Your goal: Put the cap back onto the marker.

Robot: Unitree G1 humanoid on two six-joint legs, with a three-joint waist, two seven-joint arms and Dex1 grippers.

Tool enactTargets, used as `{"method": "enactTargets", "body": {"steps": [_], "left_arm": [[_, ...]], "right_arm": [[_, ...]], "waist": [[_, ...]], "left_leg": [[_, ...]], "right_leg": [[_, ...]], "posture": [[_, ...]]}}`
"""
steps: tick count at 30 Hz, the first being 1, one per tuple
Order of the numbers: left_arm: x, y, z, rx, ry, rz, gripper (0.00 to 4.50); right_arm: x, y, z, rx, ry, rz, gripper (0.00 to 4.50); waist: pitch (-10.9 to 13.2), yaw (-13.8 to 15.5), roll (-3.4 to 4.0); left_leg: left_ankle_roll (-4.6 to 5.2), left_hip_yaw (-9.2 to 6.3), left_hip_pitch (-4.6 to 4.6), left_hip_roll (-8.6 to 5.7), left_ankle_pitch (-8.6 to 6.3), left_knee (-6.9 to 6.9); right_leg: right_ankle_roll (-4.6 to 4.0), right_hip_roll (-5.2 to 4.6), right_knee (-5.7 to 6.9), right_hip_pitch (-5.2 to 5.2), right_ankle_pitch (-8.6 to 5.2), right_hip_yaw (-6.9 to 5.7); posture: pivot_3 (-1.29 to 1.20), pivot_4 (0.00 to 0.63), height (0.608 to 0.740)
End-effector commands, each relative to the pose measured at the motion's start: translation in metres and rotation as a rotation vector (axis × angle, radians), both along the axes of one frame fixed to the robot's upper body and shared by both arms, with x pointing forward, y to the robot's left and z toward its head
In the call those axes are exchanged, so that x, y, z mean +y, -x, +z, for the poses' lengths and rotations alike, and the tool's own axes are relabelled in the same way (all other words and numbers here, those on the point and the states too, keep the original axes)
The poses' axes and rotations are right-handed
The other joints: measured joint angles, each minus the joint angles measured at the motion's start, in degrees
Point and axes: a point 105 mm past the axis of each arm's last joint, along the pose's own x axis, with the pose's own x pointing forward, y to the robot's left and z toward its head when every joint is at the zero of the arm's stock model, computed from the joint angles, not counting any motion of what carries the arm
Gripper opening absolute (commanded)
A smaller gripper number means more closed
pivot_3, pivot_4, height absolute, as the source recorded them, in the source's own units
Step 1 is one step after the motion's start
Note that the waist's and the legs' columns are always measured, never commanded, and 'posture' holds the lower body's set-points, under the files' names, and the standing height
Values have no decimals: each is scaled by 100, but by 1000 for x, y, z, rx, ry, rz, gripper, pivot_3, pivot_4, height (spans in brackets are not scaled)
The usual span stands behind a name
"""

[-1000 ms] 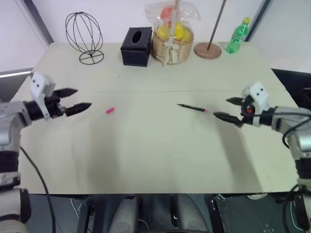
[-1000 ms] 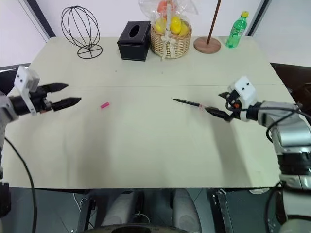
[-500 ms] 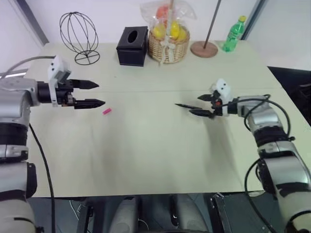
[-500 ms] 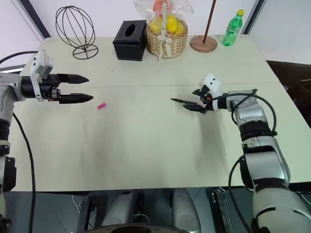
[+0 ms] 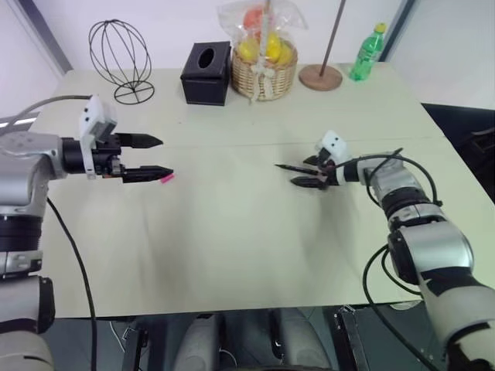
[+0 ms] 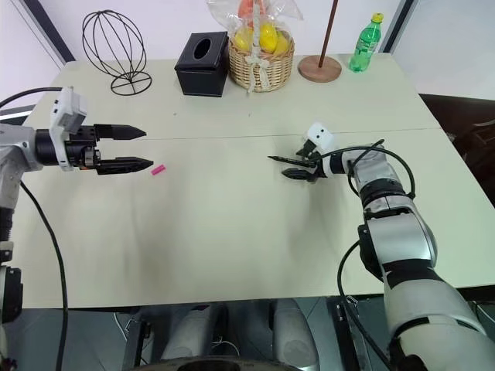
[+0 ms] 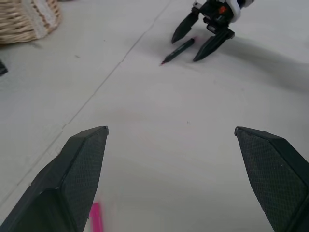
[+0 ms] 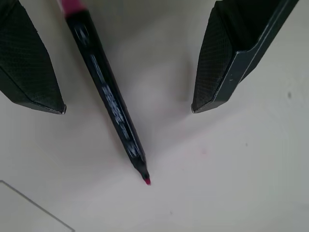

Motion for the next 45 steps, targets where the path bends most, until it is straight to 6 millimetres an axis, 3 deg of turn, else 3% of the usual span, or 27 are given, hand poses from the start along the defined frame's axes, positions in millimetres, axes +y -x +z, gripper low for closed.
{"method": "enactTargets", "body": {"steps": [1,6,12,24,28,34,41,45], "left_arm": [[2,6,12,-48,6,15,4417],[3,9,10,-47,12,36,4417],[4,10,10,-60,15,58,4417],[-2,8,11,-84,19,63,4417],[-3,8,11,-96,24,69,4495],[-4,8,12,-105,31,75,4495],[-3,7,12,-112,31,83,4495],[2,6,9,-109,25,100,4495]], "right_arm": [[5,-7,14,-57,-13,-7,4310],[8,-8,12,-58,-3,-11,4310],[-5,-6,-2,-24,53,-59,4310],[-11,1,-13,89,85,-59,4310],[-10,2,-12,107,65,-52,3004],[-11,3,-13,109,77,-42,21],[-10,0,-10,72,85,-46,21],[-6,-3,1,26,94,-18,21]], "waist": [[0,10,0],[0,19,0],[0,16,0],[-1,26,-1],[-1,24,-2],[-1,9,-2],[-2,8,-3],[-2,8,-3]], "left_leg": [[0,0,0,0,0,0],[-2,-1,0,-5,1,1],[-2,-1,0,-4,1,0],[-3,-3,1,-6,2,1],[-3,-3,1,-7,2,1],[-3,-3,3,-5,2,0],[-3,-3,4,-4,2,0],[-3,-3,4,-4,2,0]], "right_leg": [[0,0,-1,0,0,0],[0,-7,0,2,0,0],[0,-5,0,1,0,0],[0,-6,1,4,0,-2],[0,-8,0,5,0,-2],[0,-5,0,5,0,-2],[0,-5,1,5,0,-1],[0,-5,0,5,0,-1]], "posture": [[0,150,740],[0,150,740],[0,150,740],[0,150,740],[0,150,740],[0,150,740],[0,150,740],[0,150,740]]}}
